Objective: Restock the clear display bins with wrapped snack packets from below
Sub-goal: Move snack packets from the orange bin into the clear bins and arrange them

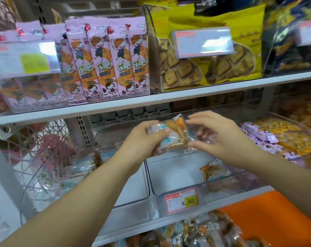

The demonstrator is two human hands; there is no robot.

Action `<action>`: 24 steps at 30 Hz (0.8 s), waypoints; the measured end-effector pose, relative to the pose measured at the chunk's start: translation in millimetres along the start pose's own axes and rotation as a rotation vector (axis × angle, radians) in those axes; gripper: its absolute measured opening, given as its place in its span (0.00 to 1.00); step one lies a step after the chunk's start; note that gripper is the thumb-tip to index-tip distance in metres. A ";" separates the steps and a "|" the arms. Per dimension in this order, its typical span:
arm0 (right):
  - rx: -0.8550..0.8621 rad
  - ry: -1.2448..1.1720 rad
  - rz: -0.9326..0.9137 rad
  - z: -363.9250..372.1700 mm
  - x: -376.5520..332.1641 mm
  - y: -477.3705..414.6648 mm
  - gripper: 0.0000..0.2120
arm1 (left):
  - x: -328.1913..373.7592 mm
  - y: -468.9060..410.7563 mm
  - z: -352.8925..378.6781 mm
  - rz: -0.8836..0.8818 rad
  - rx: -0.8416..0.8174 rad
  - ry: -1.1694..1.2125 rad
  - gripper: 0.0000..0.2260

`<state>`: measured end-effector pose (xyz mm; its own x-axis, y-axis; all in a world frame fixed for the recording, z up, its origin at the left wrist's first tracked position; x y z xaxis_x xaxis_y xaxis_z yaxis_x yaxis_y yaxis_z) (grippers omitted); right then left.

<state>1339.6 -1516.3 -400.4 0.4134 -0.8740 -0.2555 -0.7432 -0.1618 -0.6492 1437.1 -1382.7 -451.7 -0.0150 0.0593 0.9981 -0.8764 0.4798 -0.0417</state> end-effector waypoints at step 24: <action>0.061 -0.319 0.667 -18.1 63.2 36.2 0.14 | -2.9 25.6 -12.3 0.058 0.077 -0.038 0.05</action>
<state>1329.3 -1585.7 -427.1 0.0236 -0.6007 -0.7991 -0.8632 0.3910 -0.3194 1420.7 -1359.8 -456.2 -0.0838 0.0507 0.9952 -0.9080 0.4075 -0.0972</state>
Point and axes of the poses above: each hand's wrist, its own y-axis away from the middle knuckle, its own z-axis out of the palm, x = y × z, the point moved 9 cm from there along -y, towards the middle knuckle, and after that the axes turned 5 degrees about y, right-handed, at the moved point
